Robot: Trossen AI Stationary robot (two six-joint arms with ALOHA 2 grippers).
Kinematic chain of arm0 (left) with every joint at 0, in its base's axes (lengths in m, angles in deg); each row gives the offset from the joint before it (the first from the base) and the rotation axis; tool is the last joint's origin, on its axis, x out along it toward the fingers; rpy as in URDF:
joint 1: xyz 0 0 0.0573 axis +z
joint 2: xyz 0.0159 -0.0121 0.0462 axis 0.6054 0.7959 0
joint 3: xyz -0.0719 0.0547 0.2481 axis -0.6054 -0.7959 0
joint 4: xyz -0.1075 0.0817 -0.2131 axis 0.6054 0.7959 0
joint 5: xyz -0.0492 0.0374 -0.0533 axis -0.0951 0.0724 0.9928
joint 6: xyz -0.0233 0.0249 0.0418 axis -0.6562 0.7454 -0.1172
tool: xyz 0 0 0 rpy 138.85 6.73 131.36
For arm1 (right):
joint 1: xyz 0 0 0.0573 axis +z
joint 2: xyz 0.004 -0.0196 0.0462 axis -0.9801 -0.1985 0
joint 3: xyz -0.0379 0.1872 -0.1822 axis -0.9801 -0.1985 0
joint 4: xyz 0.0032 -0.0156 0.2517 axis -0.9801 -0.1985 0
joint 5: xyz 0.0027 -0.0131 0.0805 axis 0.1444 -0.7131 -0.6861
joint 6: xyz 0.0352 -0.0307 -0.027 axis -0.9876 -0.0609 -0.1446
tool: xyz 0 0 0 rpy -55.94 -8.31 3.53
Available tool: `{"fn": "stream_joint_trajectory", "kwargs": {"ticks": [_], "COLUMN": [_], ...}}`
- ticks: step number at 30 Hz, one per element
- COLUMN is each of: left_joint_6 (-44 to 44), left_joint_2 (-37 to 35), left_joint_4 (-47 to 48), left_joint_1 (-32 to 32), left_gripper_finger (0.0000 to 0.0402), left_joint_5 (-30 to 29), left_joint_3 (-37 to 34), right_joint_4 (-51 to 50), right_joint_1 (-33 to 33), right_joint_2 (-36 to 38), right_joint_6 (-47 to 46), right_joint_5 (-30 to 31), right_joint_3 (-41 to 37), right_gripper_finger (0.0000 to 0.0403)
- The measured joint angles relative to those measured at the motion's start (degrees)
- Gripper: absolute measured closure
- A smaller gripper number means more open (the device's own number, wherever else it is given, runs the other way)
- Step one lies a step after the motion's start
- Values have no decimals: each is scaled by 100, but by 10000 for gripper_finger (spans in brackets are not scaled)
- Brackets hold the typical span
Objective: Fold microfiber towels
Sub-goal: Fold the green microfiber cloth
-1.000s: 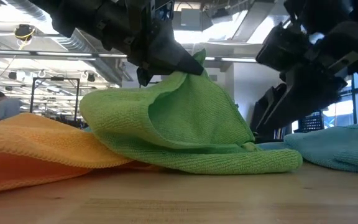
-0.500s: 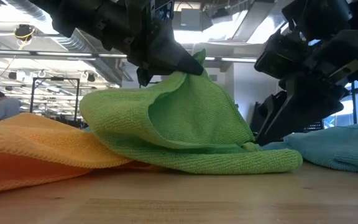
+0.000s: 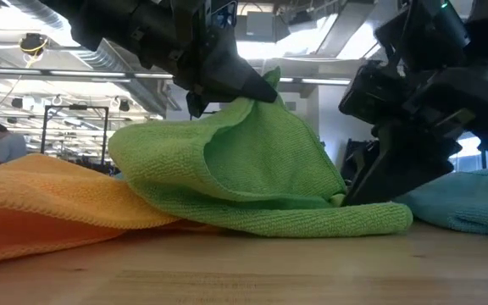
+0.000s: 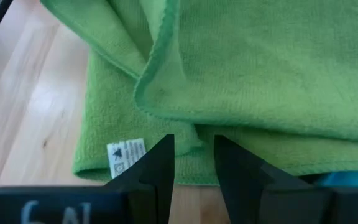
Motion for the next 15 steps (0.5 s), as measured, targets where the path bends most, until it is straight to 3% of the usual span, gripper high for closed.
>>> {"fn": "stream_joint_trajectory", "kwargs": {"ticks": [10, 15], "left_joint_6": [0, 0], "left_joint_2": [0, 0], "left_joint_4": [2, -1], "left_joint_1": [0, 1], "left_gripper_finger": [402, 402], "left_joint_5": [0, 0], "left_joint_3": [0, 0], "right_joint_4": [12, 7], "right_joint_1": [-55, -52], "right_joint_2": [2, 1], "right_joint_6": [-13, 7], "right_joint_5": [-93, -133], "right_joint_3": [0, 0], "right_gripper_finger": [290, 324]}}
